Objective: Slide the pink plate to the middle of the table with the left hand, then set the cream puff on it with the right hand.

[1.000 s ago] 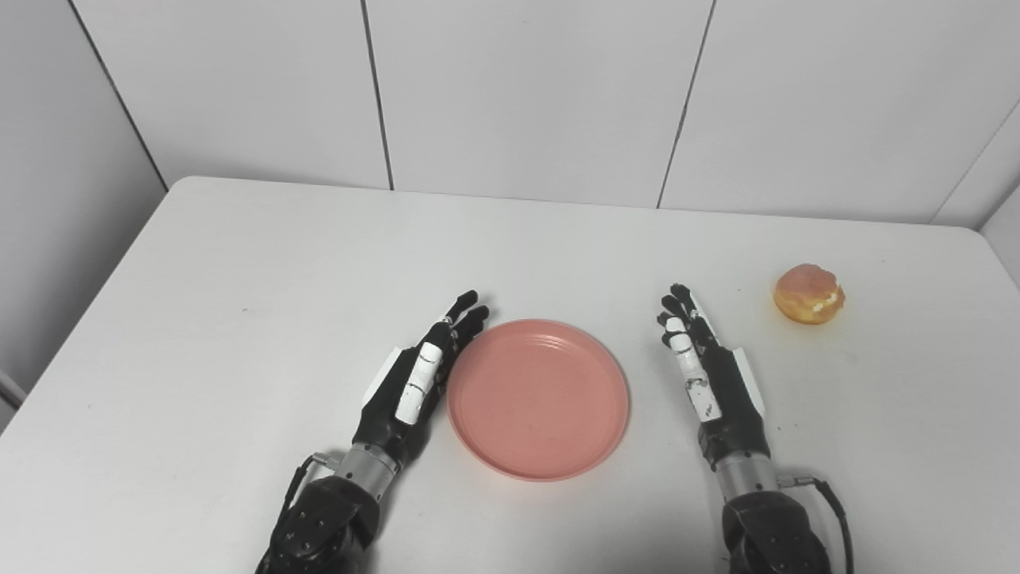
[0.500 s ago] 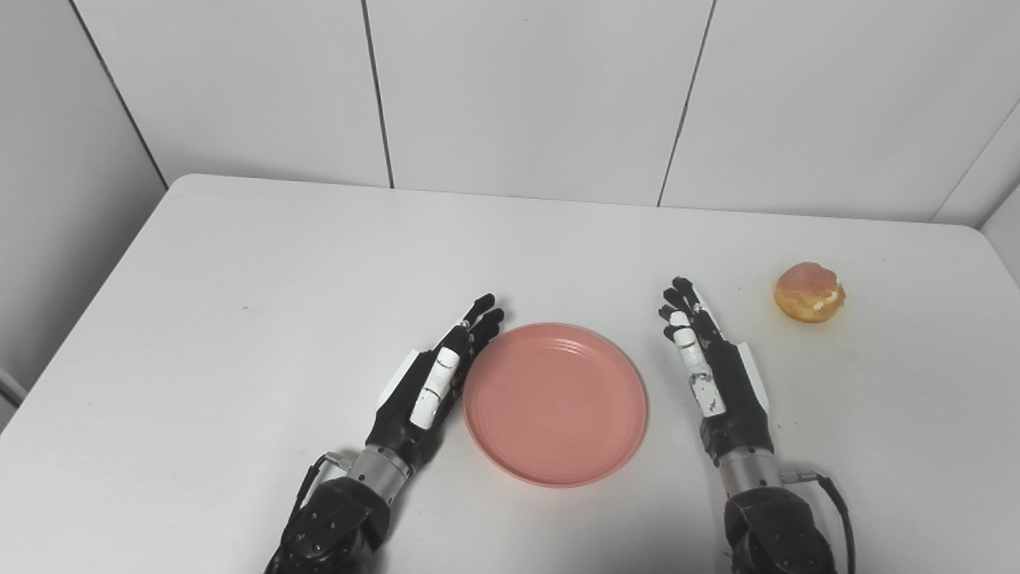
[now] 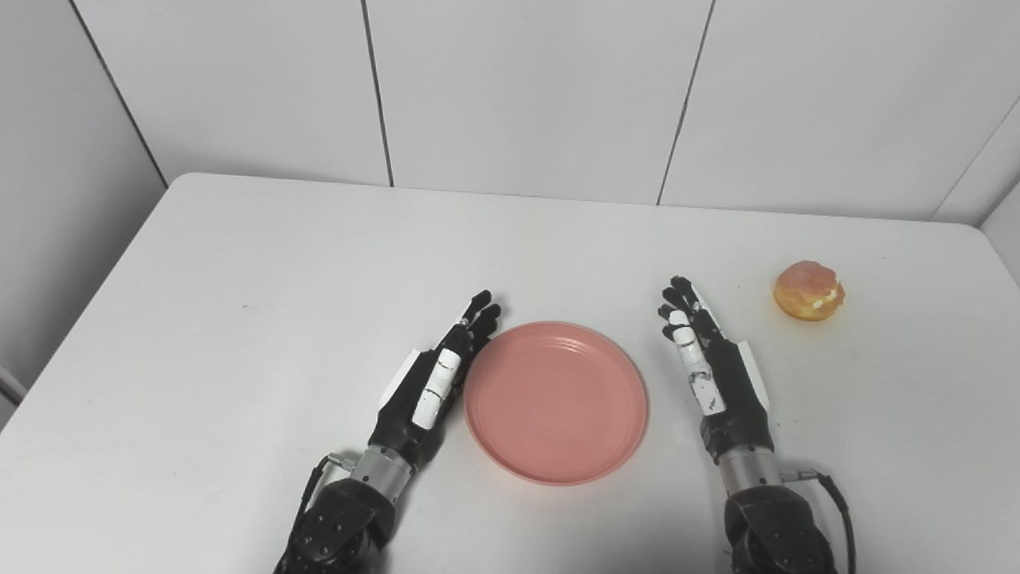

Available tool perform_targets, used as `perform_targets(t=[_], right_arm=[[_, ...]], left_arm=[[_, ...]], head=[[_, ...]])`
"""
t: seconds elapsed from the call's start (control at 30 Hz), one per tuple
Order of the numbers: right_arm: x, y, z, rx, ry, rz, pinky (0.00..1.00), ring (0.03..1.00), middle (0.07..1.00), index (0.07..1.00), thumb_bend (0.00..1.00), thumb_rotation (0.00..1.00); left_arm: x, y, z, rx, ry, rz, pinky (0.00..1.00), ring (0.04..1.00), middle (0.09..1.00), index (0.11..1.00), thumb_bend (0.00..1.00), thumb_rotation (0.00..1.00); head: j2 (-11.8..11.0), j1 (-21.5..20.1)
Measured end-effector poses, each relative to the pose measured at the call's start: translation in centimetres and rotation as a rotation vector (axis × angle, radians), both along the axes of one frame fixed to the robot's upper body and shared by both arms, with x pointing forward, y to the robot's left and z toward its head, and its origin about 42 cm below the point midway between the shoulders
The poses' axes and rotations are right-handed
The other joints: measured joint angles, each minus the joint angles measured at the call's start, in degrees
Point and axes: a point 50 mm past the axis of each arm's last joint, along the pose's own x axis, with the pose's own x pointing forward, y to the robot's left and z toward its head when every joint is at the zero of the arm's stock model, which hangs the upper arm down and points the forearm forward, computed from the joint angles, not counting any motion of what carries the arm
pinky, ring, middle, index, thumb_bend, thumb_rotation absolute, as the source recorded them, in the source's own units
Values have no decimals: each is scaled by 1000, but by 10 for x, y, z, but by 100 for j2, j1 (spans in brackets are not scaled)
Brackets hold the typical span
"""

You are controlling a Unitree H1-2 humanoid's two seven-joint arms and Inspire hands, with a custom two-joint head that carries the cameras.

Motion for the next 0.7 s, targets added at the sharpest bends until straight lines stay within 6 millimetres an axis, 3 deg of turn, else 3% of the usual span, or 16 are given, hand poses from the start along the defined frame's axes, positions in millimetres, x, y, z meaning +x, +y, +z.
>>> perform_targets(t=[0.7], right_arm=[[2,-5,1,-11,-1,-87,890,894,896,897,560,873]], left_arm=[[2,-2,-2,-9,-9,66,1000,1000,1000,1000,640,1000]], head=[[9,-44]])
